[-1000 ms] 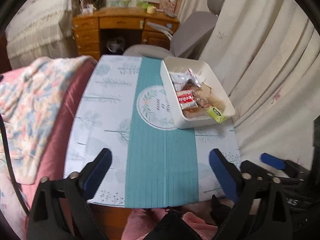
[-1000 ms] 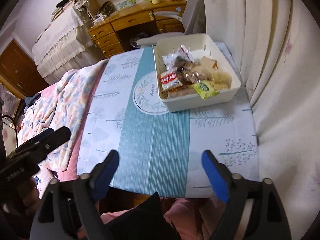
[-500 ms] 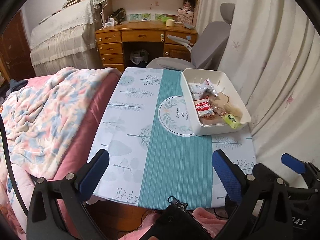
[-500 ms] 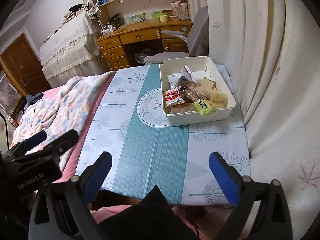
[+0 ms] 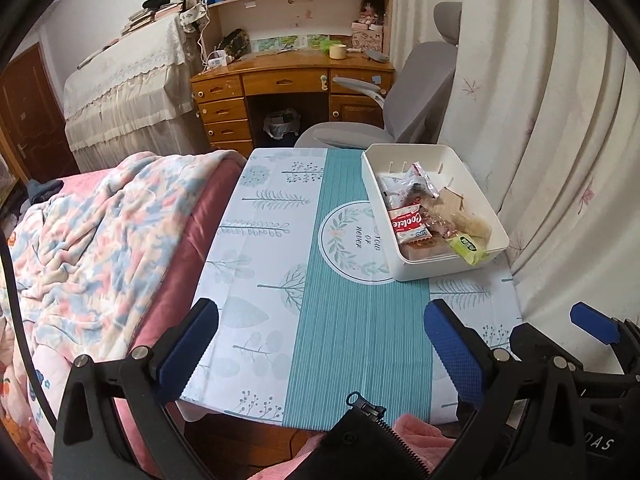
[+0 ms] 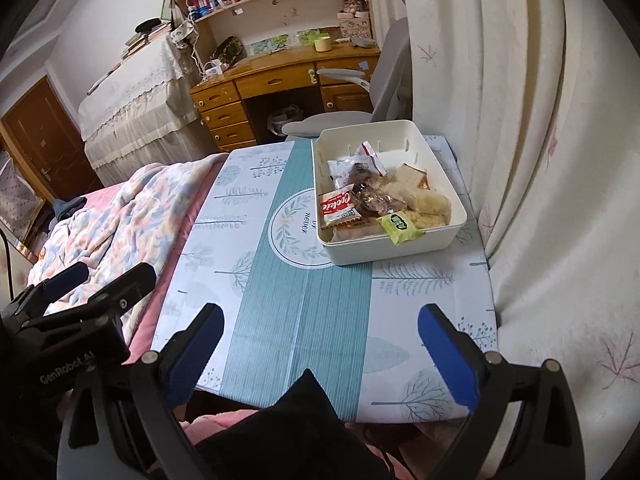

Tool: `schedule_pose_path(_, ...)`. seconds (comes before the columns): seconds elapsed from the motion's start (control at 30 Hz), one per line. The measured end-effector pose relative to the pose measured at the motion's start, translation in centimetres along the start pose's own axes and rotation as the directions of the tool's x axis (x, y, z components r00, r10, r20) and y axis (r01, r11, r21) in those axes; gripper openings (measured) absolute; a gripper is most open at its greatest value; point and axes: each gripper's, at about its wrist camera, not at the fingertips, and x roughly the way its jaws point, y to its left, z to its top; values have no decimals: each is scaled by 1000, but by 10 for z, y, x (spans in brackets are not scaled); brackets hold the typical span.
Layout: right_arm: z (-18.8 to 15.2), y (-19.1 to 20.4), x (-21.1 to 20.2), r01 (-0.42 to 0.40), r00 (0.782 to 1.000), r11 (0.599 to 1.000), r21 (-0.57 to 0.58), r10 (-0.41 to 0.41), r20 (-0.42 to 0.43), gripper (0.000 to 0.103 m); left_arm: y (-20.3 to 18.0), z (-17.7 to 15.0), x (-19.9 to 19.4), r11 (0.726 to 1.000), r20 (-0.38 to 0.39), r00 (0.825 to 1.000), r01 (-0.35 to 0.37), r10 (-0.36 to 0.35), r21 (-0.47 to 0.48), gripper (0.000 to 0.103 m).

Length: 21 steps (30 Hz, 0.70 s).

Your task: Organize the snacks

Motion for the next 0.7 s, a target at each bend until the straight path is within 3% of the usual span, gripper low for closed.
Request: schedule_pose_path(0.7,-1,-6,4,6,1000,999,32,-5,-20,99,-7,5,6,1000,-12,1000,6,-6,16,102)
